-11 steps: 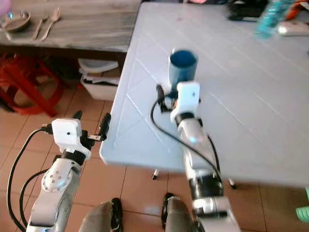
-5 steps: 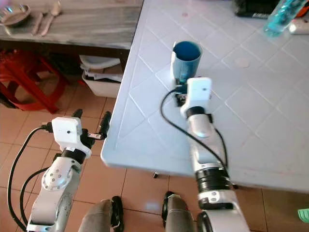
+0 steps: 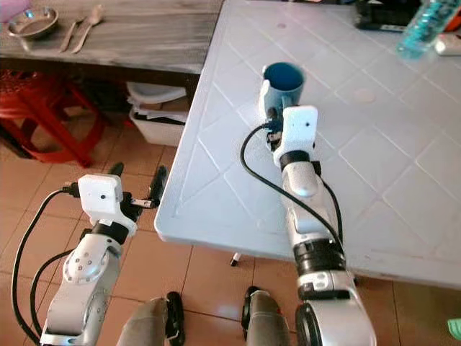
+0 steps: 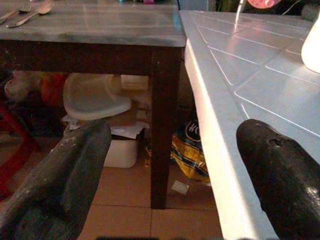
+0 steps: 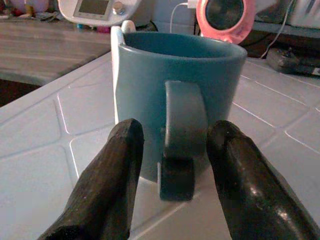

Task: Setting the table

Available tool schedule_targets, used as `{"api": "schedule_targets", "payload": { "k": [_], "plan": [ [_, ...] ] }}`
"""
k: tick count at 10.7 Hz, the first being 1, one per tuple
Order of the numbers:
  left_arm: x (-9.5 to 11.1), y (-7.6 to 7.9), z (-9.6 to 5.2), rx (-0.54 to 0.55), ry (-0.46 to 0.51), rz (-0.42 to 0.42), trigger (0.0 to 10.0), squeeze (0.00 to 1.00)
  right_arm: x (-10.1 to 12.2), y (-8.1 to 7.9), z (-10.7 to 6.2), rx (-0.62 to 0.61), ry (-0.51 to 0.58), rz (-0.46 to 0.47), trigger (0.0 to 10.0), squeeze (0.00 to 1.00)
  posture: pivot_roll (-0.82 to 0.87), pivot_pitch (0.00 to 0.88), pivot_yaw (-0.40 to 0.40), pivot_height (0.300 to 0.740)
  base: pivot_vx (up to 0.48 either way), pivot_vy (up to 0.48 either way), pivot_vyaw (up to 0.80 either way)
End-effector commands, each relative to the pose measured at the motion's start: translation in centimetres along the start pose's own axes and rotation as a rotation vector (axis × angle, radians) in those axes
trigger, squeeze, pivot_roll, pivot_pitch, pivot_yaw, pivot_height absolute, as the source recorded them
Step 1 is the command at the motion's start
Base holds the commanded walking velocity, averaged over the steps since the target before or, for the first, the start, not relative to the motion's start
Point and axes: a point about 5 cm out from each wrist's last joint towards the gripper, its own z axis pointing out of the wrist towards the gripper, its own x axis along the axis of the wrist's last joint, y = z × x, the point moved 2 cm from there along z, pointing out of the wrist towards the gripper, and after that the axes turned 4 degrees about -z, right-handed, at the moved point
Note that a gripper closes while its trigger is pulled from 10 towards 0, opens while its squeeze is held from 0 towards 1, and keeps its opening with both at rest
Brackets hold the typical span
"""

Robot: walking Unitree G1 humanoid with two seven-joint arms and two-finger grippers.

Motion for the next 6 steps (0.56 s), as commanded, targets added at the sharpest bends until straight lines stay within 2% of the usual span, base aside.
{"api": "schedule_targets", "payload": {
  "k": [1,2,3,6],
  "plan": [
    [-0.50,-0.19,-0.22,0.006,-0.025,0.008,10.0,0.00,0.05,0.02,0.26,-0.003,0.003,0.003,1.6,0.00,0.01,0.227,0.025,0.740,0.000,0.000,0.00],
    [-0.51,-0.21,-0.28,0.007,-0.027,0.010,10.0,0.00,0.29,0.06,0.53,-0.001,0.010,0.003,0.4,0.00,0.01,0.229,0.026,0.740,0.000,0.000,0.00],
    [-0.54,-0.26,-0.30,0.009,-0.029,0.012,10.0,0.00,0.31,0.07,0.54,-0.002,0.013,0.004,0.0,0.00,0.01,0.232,0.027,0.740,0.000,0.000,0.00],
    [-0.58,-0.33,-0.36,0.018,-0.033,0.009,10.0,0.00,-0.06,0.12,0.08,-0.009,0.012,0.015,0.0,0.00,0.01,0.236,0.030,0.740,0.000,0.000,0.00]
  ]
}}
